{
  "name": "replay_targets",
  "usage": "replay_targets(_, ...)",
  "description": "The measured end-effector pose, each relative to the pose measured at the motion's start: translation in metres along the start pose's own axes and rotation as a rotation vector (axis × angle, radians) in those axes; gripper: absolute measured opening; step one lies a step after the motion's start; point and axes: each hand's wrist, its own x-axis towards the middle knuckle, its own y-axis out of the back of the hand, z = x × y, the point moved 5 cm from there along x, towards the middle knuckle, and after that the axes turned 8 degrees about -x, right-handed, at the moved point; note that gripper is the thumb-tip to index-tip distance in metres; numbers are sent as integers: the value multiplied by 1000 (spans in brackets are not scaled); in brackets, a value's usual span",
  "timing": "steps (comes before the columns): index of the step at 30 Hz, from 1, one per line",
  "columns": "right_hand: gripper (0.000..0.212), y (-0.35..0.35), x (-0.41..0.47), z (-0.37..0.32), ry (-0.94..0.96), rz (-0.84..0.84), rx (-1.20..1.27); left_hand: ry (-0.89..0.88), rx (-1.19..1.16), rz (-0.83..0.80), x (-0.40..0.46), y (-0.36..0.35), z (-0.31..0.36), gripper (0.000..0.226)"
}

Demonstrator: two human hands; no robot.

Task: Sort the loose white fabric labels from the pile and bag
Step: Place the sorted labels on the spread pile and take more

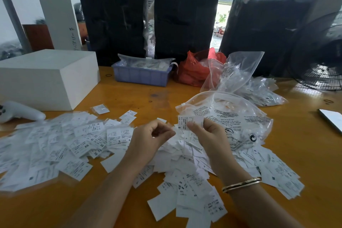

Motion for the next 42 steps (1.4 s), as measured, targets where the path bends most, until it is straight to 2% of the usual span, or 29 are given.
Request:
replay_targets(10, 12, 2, -1, -4, 5, 0, -107, -1, -9, -1, 0, 0, 1, 17)
replay_targets(15, 42, -1, -1, -3, 38, -39, -162, 9, -6, 13, 1, 1, -1, 10)
replay_targets(20, 13, 4, 0, -4, 56, -2, -102, 35, 0, 9, 1, 2, -4, 9)
replay_targets(22, 31, 8, 1, -4, 56, -6, -6, 47, -7, 10, 0, 2, -4, 16)
replay_targets(24, 39, 8, 1, -5, 53, -31, -3, 52, 1, 11, 0, 2, -4, 15)
replay_targets(28, 17, 3, -1, -3, 38, -47, -51, 39, -9, 14, 1, 2, -4, 7)
replay_targets(29, 16, 3, -1, -3, 41, -39, -64, 34, -13, 14, 1, 2, -3, 7)
replay_targets(32, 34, 2, -2, -4, 51, -20, -99, 26, -16, 10, 0, 2, 0, 13)
replay_targets(35, 13, 5, -1, -6, 60, 17, -100, 31, -26, 4, 0, 1, 0, 16)
replay_targets(37, 8, 6, -1, -6, 56, 31, -87, 31, -28, 1, 1, 1, -1, 17)
replay_targets(40, 18, 5, -2, -5, 54, 11, -103, 25, -26, 4, 0, 1, -1, 16)
replay_targets(42, 37, 3, -1, -3, 47, -13, -118, 19, -25, 8, 0, 2, -1, 13)
